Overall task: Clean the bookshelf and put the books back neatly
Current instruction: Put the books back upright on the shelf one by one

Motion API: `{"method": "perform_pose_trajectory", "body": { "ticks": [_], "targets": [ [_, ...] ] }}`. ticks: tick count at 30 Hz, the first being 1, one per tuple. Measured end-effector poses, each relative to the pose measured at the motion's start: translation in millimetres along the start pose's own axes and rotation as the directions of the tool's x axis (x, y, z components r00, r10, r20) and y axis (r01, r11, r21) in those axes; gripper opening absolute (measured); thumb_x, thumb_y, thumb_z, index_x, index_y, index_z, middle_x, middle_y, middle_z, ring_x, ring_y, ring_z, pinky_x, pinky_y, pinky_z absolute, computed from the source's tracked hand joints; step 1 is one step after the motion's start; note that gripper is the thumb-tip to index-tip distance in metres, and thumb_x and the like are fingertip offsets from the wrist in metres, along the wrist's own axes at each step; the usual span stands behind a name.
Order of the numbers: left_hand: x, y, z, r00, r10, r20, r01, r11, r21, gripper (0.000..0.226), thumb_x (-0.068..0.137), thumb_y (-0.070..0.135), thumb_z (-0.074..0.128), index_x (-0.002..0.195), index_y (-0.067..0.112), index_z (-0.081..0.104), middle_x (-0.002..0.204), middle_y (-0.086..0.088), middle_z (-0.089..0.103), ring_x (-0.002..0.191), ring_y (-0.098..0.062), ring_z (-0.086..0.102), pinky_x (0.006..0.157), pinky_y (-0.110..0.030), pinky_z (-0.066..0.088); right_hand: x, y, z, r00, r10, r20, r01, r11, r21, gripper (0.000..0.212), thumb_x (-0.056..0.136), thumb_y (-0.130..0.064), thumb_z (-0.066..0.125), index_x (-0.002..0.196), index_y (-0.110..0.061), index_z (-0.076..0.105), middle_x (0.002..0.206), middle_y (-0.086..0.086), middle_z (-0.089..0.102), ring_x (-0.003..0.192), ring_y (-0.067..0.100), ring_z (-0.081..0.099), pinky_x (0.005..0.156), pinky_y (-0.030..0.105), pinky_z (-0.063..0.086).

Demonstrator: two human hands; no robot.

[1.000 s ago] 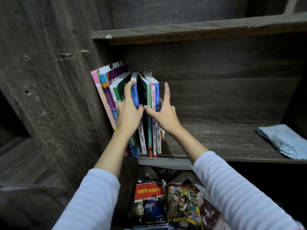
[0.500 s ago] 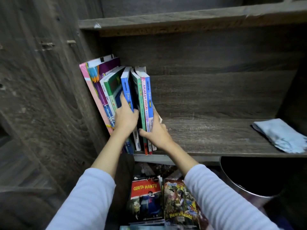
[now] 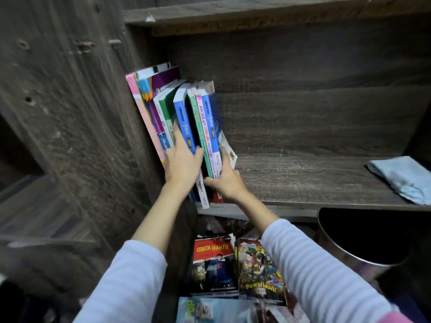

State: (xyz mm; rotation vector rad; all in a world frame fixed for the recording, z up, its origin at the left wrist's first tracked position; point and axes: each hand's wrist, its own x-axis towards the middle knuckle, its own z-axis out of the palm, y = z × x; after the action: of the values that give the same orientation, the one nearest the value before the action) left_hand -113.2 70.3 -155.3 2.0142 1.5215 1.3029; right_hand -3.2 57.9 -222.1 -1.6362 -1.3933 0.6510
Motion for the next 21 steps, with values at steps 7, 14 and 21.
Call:
{"method": "perform_pose_trajectory", "body": {
  "ticks": [7, 14, 21],
  "targets": [
    [-12, -3, -24, 0.992, -0.011, 0.124, 0.014, 1.000, -0.019, 0.068, 0.084, 0.023, 0.054, 0.143, 0.029, 0.019, 0.111, -0.010, 0.062, 0.099, -0.036, 0.057, 0.088, -0.044, 0.049, 1, 0, -11, 0.997, -0.080, 0.006, 0.080, 0.996, 0.046, 0.086, 0.073, -0.027, 0.061, 0.148, -0.025, 0.018, 0.121, -0.004, 0.051, 0.105, 0.018, 0.051, 0.080, 0.022, 0.034],
    [-40, -14, -54, 0.993, 0.039, 0.112, -0.030, 0.996, -0.084, 0.065, 0.086, 0.022, 0.056, 0.142, 0.035, 0.024, 0.110, 0.002, 0.062, 0.093, -0.025, 0.058, 0.083, -0.031, 0.047, 5, -3, 11, 0.993, -0.113, 0.022, 0.108, 0.984, 0.143, 0.078, 0.081, -0.012, 0.063, 0.148, -0.016, 0.023, 0.132, 0.000, 0.050, 0.116, 0.015, 0.049, 0.098, 0.028, 0.039],
    [-52, -14, -63, 0.990, 0.072, 0.121, -0.061, 0.993, -0.097, 0.064, 0.088, 0.020, 0.056, 0.142, 0.033, 0.025, 0.112, 0.004, 0.063, 0.084, -0.013, 0.056, 0.073, -0.022, 0.041, 8, -2, 9, 0.986, -0.146, 0.078, 0.138, 0.986, 0.092, 0.083, 0.082, -0.029, 0.071, 0.147, -0.022, 0.019, 0.139, -0.001, 0.047, 0.123, 0.018, 0.047, 0.104, 0.037, 0.039]
  ]
}}
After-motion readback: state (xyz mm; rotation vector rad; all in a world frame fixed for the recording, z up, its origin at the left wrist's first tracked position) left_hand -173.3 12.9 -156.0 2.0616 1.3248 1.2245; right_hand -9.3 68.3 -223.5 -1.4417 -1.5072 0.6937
